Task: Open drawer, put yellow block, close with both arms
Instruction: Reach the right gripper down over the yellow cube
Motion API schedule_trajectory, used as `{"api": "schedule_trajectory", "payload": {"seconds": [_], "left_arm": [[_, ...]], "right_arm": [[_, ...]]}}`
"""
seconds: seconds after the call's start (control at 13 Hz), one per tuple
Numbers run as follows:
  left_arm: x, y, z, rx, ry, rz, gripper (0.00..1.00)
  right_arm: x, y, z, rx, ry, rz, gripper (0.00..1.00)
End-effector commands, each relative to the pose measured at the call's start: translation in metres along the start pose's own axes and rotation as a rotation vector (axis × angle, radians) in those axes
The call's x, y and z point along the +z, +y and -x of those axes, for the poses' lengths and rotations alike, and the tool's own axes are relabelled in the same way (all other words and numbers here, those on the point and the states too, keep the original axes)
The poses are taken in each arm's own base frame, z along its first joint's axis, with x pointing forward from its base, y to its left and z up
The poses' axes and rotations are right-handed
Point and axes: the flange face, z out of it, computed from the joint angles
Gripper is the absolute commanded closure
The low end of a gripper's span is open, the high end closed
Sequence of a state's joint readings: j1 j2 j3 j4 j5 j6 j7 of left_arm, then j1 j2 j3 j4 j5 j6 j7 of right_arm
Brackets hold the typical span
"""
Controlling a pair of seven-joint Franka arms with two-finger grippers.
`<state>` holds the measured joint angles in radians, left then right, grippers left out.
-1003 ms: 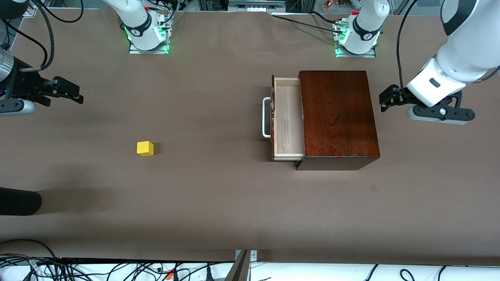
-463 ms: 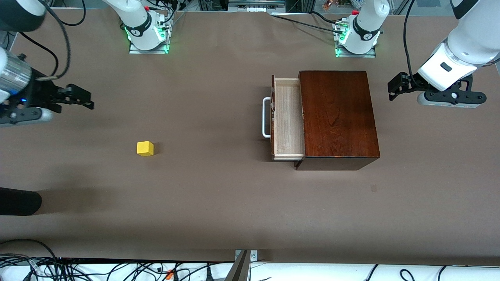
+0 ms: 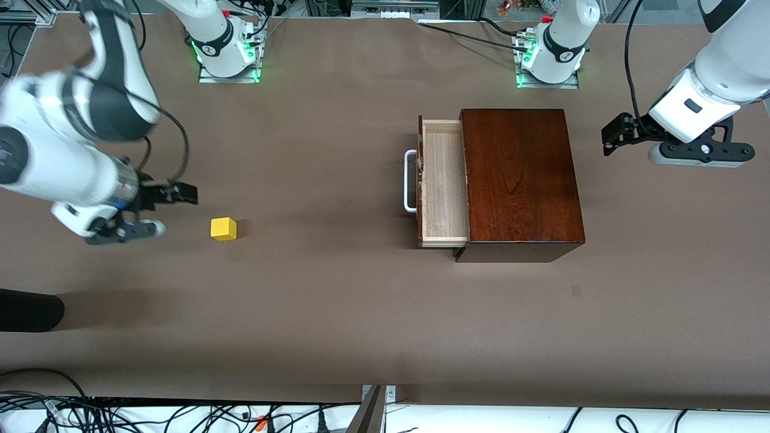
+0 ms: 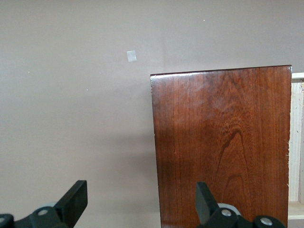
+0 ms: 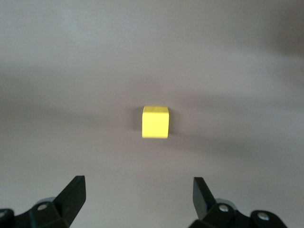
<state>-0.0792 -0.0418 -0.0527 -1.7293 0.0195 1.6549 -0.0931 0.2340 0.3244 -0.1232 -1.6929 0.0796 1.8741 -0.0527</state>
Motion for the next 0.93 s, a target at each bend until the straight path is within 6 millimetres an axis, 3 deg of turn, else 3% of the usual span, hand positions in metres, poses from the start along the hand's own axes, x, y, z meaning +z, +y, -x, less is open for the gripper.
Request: {"api": "schedule_trajectory", "payload": {"seconds": [0.0,0.15,0.31,0.62,0.85], "left_arm": [[-0.003,0.0,0.007,0.01,-0.004,0.016,0.0],[-0.003,-0.001,0.007,0.009,-0.004,0.016,0.0],[-0.003,-0.001,0.007,0.009,-0.004,0.016,0.0],[-0.003,-0.001,0.007,0.007,-0.004,0.016,0.0],[-0.003,0.0,0.007,0.009,-0.003,0.016,0.0]], "right_arm": [[0.056,0.005,0.021,0.008,0.038,-0.002,0.0],[0.099,0.011,0.031,0.029,0.075,-0.004,0.0],[0.129,0.014,0.041,0.038,0.096,0.001,0.0],[0.17,0.017,0.038,0.045,0.096,0.015,0.0],[0.187,0.017,0.031,0.053,0.112,0.015,0.02]]}}
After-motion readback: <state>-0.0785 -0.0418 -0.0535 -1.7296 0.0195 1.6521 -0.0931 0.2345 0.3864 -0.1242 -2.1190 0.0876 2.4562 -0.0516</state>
